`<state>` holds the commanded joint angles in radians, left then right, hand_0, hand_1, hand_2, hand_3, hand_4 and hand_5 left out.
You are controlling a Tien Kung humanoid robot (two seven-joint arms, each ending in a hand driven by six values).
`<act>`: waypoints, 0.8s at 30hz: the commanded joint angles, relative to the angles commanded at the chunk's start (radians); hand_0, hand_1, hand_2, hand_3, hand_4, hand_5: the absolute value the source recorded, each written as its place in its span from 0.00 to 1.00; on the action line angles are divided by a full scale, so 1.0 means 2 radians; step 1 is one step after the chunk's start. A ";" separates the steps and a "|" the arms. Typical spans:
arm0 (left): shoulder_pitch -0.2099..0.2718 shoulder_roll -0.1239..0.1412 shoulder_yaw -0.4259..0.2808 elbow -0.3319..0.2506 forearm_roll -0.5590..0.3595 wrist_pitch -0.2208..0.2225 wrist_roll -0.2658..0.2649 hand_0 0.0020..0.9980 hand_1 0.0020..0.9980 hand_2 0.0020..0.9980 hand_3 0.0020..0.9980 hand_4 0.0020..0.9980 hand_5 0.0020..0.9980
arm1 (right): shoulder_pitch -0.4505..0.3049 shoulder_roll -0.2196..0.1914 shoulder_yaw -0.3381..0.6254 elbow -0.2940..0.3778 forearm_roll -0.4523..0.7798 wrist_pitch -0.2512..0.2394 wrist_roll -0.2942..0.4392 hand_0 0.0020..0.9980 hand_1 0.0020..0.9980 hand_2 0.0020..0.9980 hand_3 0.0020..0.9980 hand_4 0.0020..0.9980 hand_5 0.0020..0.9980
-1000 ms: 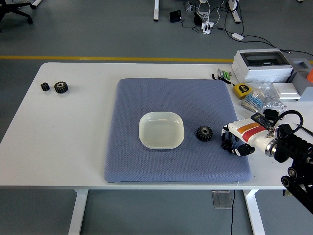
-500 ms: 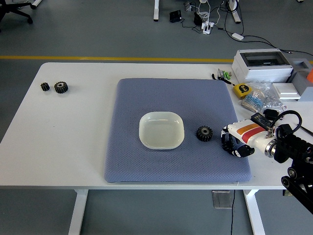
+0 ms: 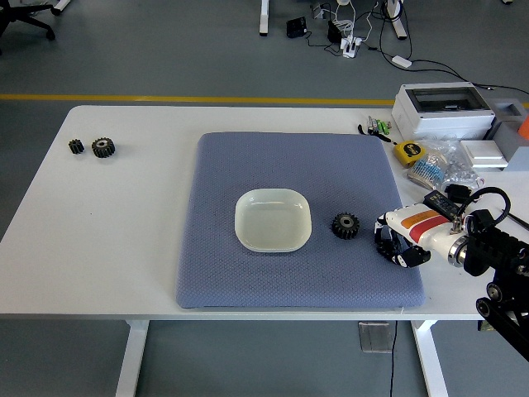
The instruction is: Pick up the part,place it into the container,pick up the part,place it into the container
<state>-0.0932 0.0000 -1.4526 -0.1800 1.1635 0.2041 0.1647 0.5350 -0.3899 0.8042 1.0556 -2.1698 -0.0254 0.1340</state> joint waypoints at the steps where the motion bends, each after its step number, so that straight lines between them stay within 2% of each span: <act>1: 0.000 0.000 0.000 0.000 0.000 0.000 0.000 0.71 0.72 0.77 0.61 0.70 0.56 | 0.000 0.000 0.001 0.000 0.000 -0.001 0.000 0.05 0.16 0.28 0.45 0.73 0.08; 12: 0.000 0.000 0.000 0.000 0.000 0.000 0.000 0.71 0.72 0.77 0.61 0.70 0.56 | -0.001 -0.003 0.008 0.010 -0.003 -0.004 0.001 0.04 0.17 0.28 0.45 0.72 0.09; 24: 0.000 0.000 -0.002 0.000 0.003 -0.001 0.000 0.71 0.72 0.77 0.61 0.70 0.56 | 0.007 -0.006 0.018 0.055 -0.002 0.003 -0.004 0.04 0.17 0.29 0.44 0.70 0.10</act>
<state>-0.0924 0.0000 -1.4562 -0.1800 1.1691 0.2030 0.1644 0.5482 -0.4012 0.8405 1.1658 -2.1741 -0.0198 0.1267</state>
